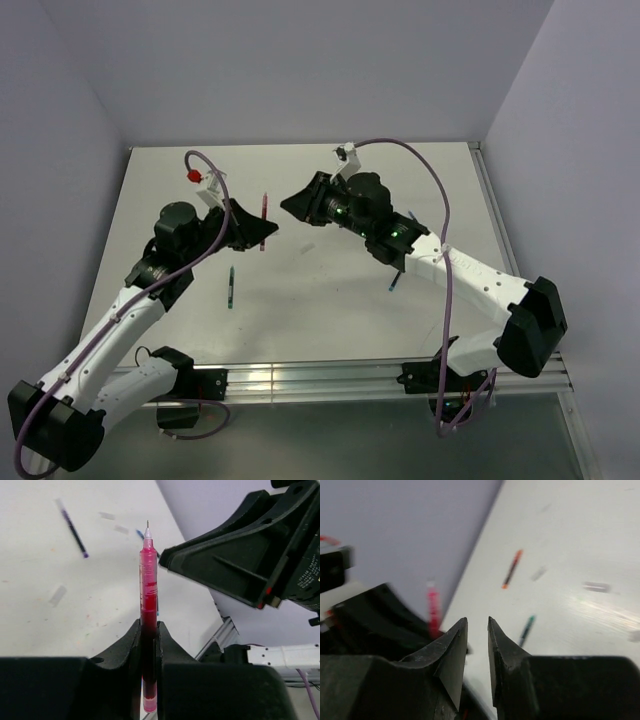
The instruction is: Insert the pens into the pen caps
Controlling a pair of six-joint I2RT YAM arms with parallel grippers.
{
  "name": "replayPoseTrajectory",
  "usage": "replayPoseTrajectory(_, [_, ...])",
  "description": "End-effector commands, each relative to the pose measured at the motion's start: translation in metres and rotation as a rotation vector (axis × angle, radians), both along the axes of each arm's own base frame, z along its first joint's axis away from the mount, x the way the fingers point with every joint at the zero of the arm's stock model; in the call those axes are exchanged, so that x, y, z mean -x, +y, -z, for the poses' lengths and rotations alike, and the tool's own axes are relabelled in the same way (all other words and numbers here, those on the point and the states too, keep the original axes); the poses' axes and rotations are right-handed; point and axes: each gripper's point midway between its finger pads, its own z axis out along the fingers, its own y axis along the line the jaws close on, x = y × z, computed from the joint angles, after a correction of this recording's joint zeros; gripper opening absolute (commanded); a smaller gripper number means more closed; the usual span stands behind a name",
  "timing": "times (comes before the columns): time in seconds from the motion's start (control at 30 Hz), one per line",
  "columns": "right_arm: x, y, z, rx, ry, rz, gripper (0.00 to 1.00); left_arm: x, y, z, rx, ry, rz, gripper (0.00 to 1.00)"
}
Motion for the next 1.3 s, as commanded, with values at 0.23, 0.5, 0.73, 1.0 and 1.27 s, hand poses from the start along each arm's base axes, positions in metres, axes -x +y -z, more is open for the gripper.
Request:
replayPoseTrajectory(0.23, [-0.061,-0.091,0.074,0.367,0.101,0.372,0.33,-0.032,0.062,-0.021,-0.158,-0.085,-0.260,0.00])
replayPoseTrajectory(0.5, [-0.125,-0.138,0.139,0.568,0.256,0.407,0.29,-0.046,0.072,0.002,-0.234,-0.074,-0.302,0.00])
replayPoseTrajectory(0.73, [-0.124,-0.098,0.201,0.700,0.331,0.322,0.29,-0.049,0.078,0.011,-0.279,-0.066,-0.328,0.00])
replayPoseTrajectory(1.0, [-0.093,-0.053,0.235,0.743,0.358,0.196,0.16,-0.051,0.081,0.014,-0.296,-0.059,-0.337,0.00])
replayPoseTrajectory(1.27, [-0.070,-0.038,0.259,0.782,0.386,0.144,0.04,-0.053,0.081,0.017,-0.303,-0.050,-0.338,0.00])
